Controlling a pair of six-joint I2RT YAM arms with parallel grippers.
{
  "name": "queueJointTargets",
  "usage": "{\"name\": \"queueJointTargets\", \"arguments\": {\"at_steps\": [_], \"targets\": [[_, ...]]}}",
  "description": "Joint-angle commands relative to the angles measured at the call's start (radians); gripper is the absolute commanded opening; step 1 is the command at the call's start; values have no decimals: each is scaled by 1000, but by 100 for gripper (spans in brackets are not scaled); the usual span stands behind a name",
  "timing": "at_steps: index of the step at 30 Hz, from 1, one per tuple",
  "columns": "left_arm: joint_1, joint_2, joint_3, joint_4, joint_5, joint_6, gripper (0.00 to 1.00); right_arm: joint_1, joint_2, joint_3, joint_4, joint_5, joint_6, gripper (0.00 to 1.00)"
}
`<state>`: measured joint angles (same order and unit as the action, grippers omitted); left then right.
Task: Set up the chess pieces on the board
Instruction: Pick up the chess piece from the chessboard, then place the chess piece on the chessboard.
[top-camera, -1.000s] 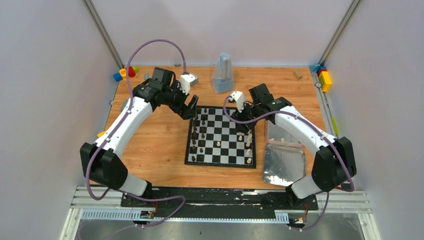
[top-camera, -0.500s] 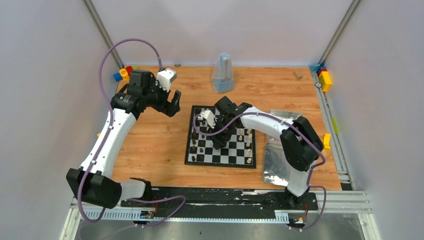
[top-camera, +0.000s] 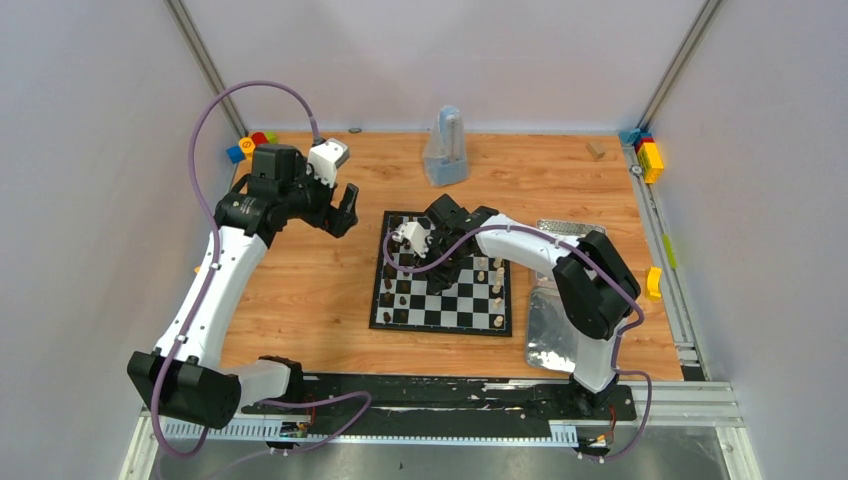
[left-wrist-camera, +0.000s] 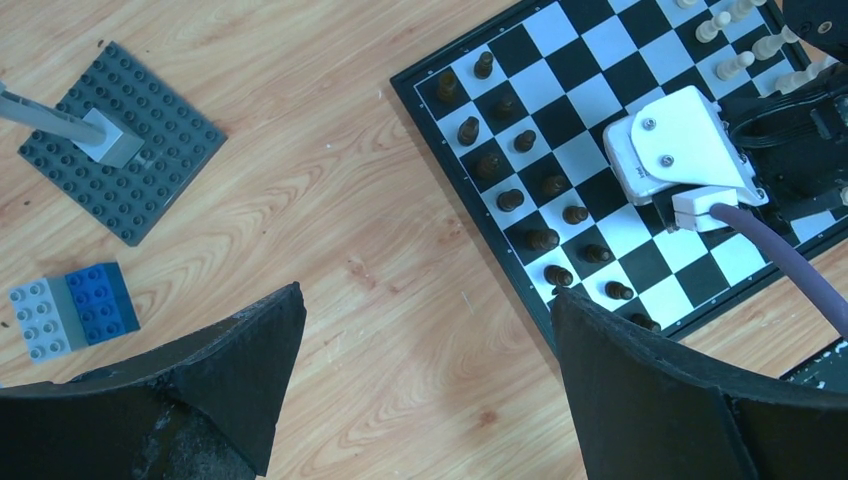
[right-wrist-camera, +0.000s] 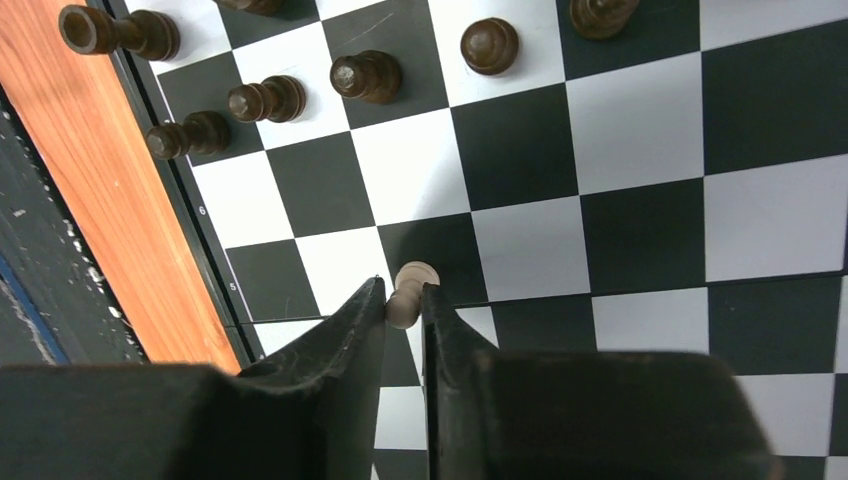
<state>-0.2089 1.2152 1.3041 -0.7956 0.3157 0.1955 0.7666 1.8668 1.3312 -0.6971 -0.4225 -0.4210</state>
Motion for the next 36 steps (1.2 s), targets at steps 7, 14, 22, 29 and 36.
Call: {"name": "queueJointTargets", "arguments": {"at_steps": [7, 14, 22, 29, 36], "targets": [[6, -12, 8, 7, 42, -7, 100, -3, -82, -9, 16, 70, 7, 0], [6, -26, 2, 3, 76, 6, 100, -69, -241, -149, -38, 118, -13, 0], [6, -26, 1, 1, 87, 8, 100, -143, -296, -240, -21, 124, -19, 1], [6, -21, 2, -1, 95, 6, 100, -159, -276, -256, 0, 129, -26, 1], [6, -23, 0, -3, 97, 8, 100, -159, -270, -263, 1, 132, -27, 2]]}}
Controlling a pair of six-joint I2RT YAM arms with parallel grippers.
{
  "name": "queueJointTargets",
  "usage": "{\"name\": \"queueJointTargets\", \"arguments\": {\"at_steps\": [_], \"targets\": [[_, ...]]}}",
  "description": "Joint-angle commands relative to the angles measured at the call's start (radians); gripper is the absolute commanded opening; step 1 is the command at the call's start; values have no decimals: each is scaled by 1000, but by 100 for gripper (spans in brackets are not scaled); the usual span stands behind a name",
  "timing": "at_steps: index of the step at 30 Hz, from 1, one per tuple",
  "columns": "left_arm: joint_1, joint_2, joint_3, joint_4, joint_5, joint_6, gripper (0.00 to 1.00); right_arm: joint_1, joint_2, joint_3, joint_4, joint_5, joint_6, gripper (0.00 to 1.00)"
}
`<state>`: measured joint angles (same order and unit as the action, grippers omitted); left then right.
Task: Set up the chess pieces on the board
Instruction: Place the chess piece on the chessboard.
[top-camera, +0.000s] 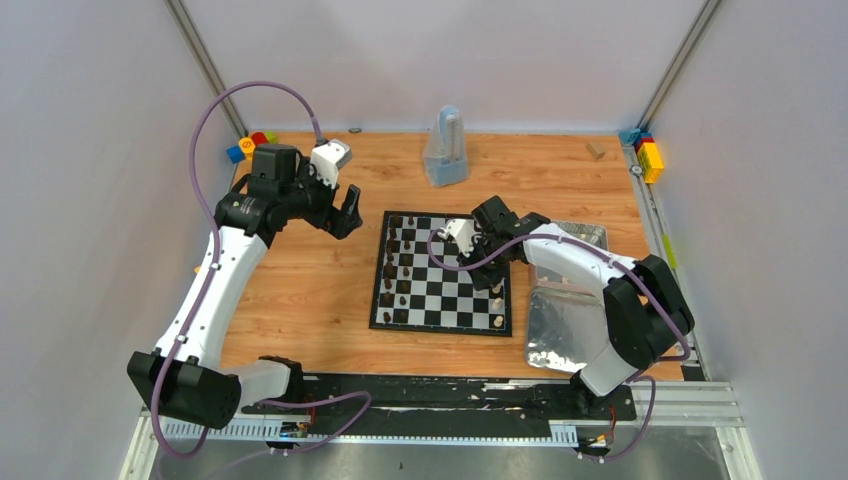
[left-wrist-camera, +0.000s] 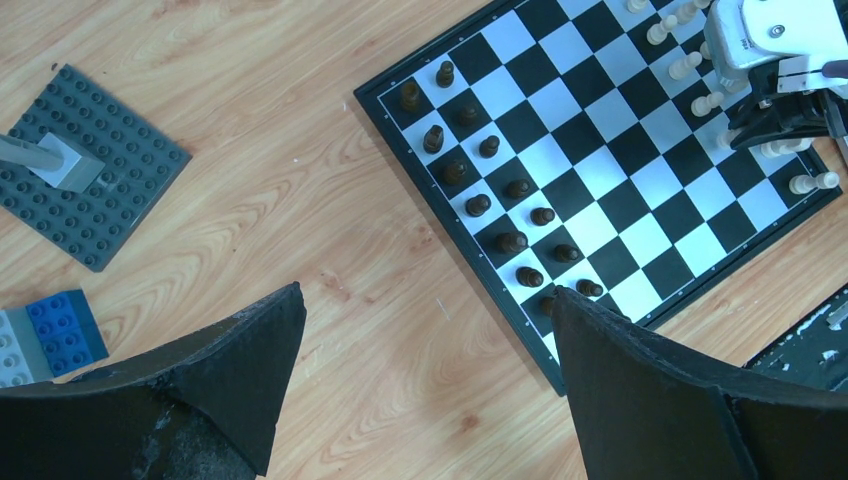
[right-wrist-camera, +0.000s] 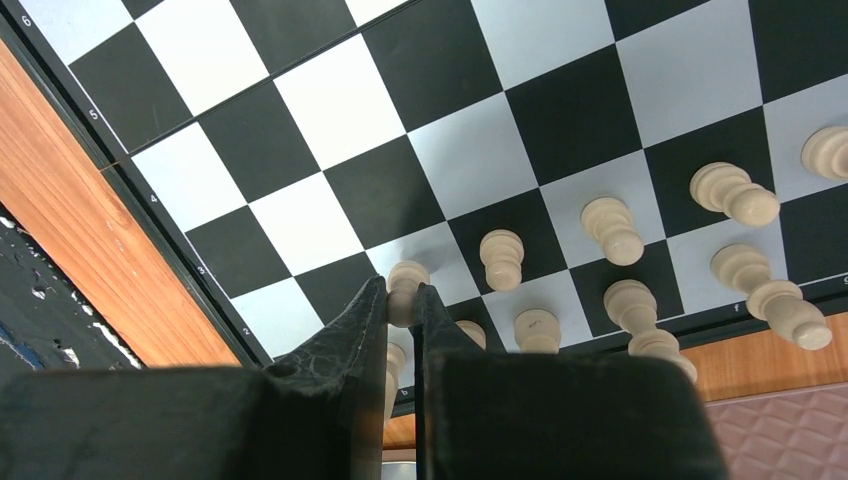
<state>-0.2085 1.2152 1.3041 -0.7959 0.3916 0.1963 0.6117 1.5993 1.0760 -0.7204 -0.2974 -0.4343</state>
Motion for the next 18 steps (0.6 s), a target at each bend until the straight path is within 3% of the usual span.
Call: {"name": "queueJointTargets", "arguments": {"at_steps": [1, 10, 18], "targets": [[6, -22, -1, -2, 21, 8, 100, -4, -3, -10, 24, 7, -14, 3], [6, -23, -3, 0, 22, 9, 100, -4, 7, -23, 38, 2, -6, 11], [6, -26, -9, 0, 17, 12, 100, -6, -52, 0, 34, -9, 24, 45]]}}
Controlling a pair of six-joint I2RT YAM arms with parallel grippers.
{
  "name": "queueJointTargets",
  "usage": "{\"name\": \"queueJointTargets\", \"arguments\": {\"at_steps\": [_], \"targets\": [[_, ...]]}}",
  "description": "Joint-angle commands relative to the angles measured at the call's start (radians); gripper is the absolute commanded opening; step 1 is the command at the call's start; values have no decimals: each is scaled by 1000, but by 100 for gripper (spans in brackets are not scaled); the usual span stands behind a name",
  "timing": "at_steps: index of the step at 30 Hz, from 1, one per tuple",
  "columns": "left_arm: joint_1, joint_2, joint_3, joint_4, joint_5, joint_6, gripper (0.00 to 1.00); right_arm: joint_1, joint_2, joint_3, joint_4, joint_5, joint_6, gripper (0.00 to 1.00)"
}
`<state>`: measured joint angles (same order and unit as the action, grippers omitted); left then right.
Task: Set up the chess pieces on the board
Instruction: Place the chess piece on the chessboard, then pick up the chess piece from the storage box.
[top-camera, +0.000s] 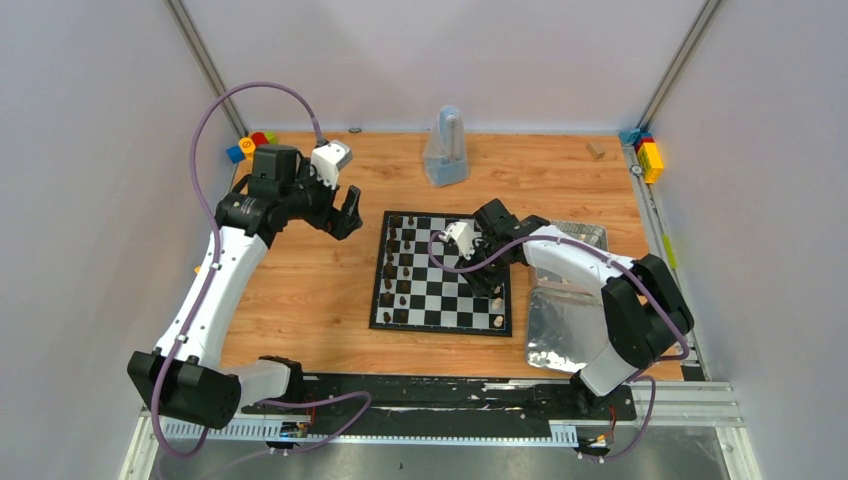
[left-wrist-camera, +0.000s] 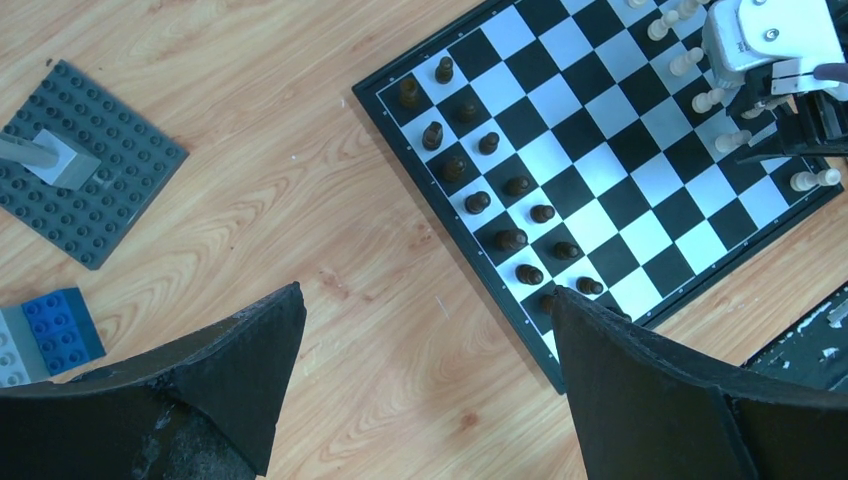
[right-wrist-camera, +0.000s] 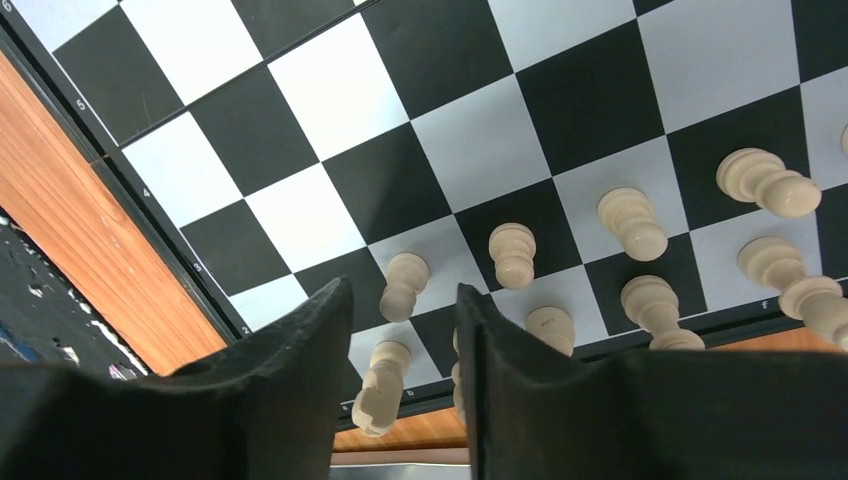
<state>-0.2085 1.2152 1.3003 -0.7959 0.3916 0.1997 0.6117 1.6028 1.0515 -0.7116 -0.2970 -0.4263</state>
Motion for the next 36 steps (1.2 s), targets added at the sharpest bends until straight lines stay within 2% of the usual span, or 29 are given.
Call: {"name": "queueJointTargets", "arguments": {"at_steps": [1, 4, 10, 16, 21, 26, 36], "targets": [[6, -25, -5, -1, 17, 10, 100, -10, -74, 35, 21, -15, 20, 49], [5, -26, -1, -2, 18, 12, 100, -56, -137, 71, 8, -70, 30, 55], [6, -23, 14, -11, 24, 16, 100, -241, -218, 142, 3, -51, 95, 55], [5, -18, 24, -17, 44, 20, 100, -507, -223, 114, 37, 37, 206, 55], [6, -13, 26, -17, 71, 19, 100, -726, -156, 82, 84, 38, 245, 54], [6, -10, 23, -14, 98, 21, 100, -768, -72, 49, 158, 124, 241, 53], [5, -4, 21, -14, 131, 31, 100, -771, 94, 95, 203, 222, 239, 52]]}}
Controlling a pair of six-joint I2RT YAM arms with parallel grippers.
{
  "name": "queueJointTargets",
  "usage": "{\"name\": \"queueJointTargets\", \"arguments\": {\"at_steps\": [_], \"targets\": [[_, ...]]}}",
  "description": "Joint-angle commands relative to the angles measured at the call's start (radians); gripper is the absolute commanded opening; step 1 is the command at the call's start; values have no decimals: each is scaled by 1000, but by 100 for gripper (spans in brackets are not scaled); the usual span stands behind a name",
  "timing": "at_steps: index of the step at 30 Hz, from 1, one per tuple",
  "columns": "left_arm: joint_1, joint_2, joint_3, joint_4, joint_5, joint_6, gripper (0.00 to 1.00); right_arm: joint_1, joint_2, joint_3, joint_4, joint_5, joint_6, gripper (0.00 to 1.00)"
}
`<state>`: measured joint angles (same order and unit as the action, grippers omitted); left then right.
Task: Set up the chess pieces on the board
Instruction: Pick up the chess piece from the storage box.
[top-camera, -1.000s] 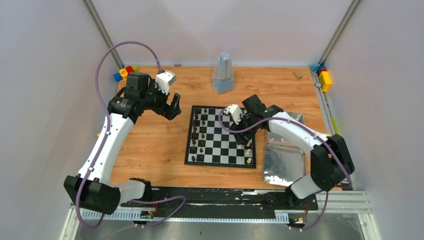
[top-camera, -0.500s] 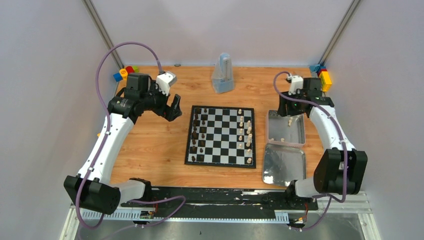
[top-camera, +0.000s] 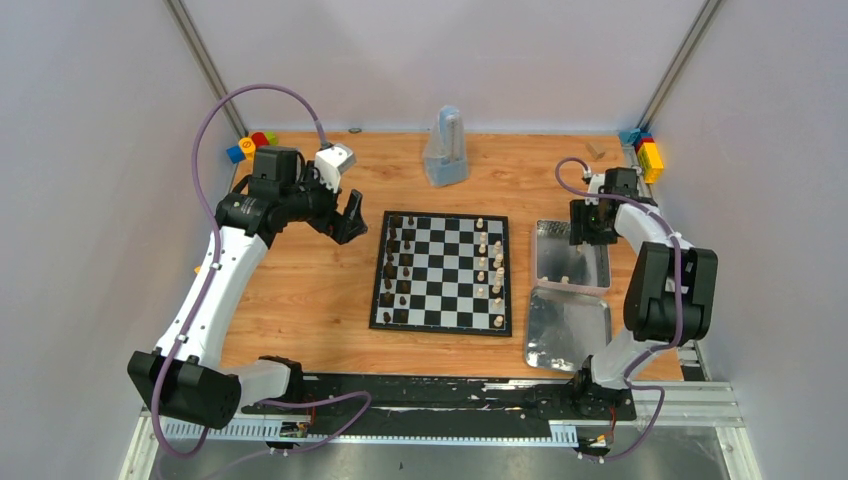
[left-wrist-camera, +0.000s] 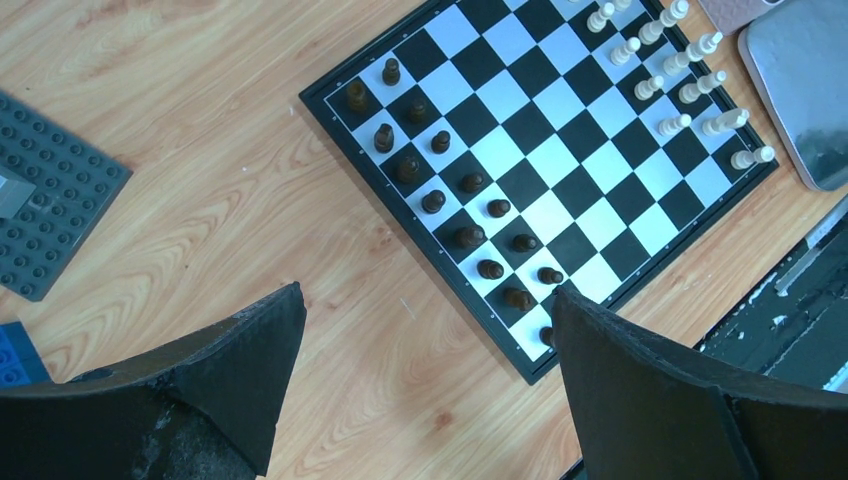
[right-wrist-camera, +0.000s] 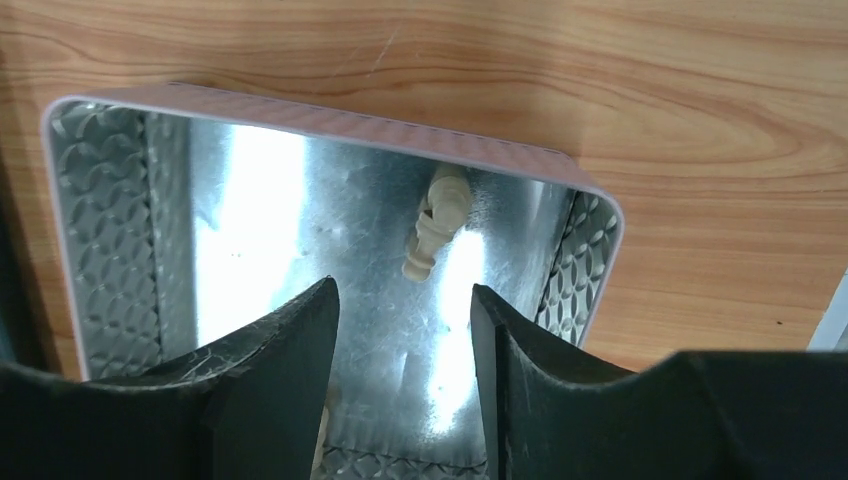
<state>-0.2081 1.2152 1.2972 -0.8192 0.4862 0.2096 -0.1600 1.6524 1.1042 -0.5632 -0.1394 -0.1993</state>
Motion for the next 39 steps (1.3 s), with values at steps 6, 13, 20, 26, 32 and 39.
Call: {"name": "queueJointTargets", "arguments": {"at_steps": [6, 13, 20, 26, 32, 39], "targets": [[5, -3, 18, 13, 43, 28, 100, 0, 89, 49, 55, 61, 8, 45], [5, 7, 14, 20, 46, 34, 100, 1, 132, 55, 52, 57, 3, 31], [5, 10, 19, 24, 49, 33, 100, -1, 133, 49, 48, 63, -9, 11], [6, 22, 24, 28, 51, 34, 100, -5, 63, 29, 25, 22, -44, 1], [6, 32, 25, 38, 69, 40, 100, -7, -79, -6, -43, -97, -119, 0], [6, 54, 24, 63, 131, 26, 100, 38, -185, 48, -208, -363, -206, 0]]}}
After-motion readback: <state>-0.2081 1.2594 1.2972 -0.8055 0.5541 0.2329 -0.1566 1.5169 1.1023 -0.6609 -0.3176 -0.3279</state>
